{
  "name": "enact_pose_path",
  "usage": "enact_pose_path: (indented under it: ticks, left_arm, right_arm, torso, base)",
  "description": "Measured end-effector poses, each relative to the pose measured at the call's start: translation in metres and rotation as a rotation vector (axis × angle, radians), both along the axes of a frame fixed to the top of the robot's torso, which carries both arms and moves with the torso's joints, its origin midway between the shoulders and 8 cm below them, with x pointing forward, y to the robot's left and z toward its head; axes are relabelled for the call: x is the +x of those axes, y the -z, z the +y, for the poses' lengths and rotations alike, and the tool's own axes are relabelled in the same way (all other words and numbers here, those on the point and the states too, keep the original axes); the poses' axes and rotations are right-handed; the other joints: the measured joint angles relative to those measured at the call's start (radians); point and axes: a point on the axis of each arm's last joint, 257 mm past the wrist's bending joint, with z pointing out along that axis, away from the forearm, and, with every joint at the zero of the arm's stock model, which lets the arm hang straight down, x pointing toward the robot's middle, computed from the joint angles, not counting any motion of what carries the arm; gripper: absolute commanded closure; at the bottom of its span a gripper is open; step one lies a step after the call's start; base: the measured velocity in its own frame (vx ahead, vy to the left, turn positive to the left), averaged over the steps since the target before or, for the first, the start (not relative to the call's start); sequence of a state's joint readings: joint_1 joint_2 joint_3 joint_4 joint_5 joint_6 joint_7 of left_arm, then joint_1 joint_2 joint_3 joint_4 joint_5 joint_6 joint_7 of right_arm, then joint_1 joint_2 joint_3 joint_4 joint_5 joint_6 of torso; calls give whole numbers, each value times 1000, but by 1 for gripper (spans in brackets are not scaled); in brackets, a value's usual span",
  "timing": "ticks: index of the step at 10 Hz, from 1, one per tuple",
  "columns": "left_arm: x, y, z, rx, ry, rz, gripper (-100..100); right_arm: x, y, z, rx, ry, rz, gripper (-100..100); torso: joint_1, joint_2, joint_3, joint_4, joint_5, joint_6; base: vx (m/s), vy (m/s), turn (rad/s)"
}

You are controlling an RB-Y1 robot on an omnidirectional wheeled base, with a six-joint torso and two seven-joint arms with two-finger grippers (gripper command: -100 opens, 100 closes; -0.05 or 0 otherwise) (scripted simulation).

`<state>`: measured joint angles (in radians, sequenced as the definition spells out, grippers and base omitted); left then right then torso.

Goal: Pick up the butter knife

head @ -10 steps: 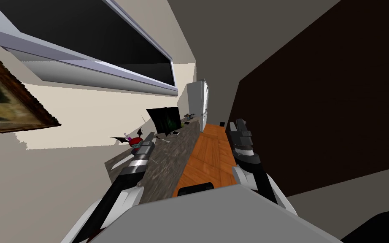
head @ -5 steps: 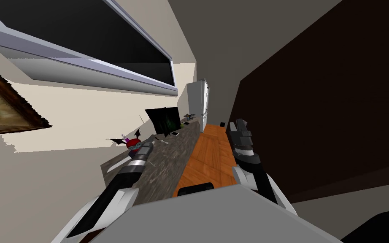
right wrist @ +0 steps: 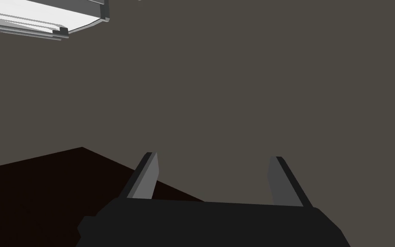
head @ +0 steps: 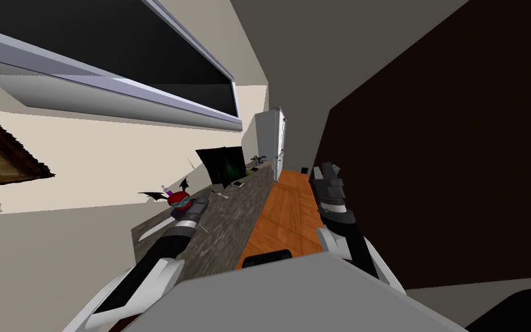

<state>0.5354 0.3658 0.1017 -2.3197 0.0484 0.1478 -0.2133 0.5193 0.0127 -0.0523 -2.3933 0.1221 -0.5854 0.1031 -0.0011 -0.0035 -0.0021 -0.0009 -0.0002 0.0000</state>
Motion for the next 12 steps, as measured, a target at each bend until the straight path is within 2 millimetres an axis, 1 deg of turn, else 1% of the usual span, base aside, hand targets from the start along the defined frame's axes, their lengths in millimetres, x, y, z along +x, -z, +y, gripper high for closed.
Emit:
enact_pose_path:
  ticks: [3,6,7,9,11,12]
  left_arm:
    - [-7,24,19,41,-32,106,-100]
    - [-7,48,36,73,-64,210,-100]
    - [-12,61,47,87,-78,259,-100]
    - [-16,80,61,107,-98,325,-100]
    - [-19,92,68,117,-114,374,-100]
    - [-26,99,75,128,-123,408,-100]
  right_arm:
    - [0,0,0,0,0,0,0]
    - [0,0,0,0,0,0,0]
    - [0,0,0,0,0,0,0]
    - [0,0,0,0,0,0,0]
    - [0,0,0,0,0,0,0]
    - [0,0,0,0,0,0,0]
  torso:
    - [0,0,0,0,0,0]
    - [0,-1,0,0,0,0]
    - [0,-1,-1,0,0,0]
    - [-1,-2,-1,0,0,0]
    - [0,1,1,0,0,0]
    - [0,1,1,0,0,0]
  base:
    - [57,-25,14]
    - [66,-27,11]
    - [65,-23,13]
    - [73,-34,10]
    - [34,-15,5]
    - [55,-21,12]
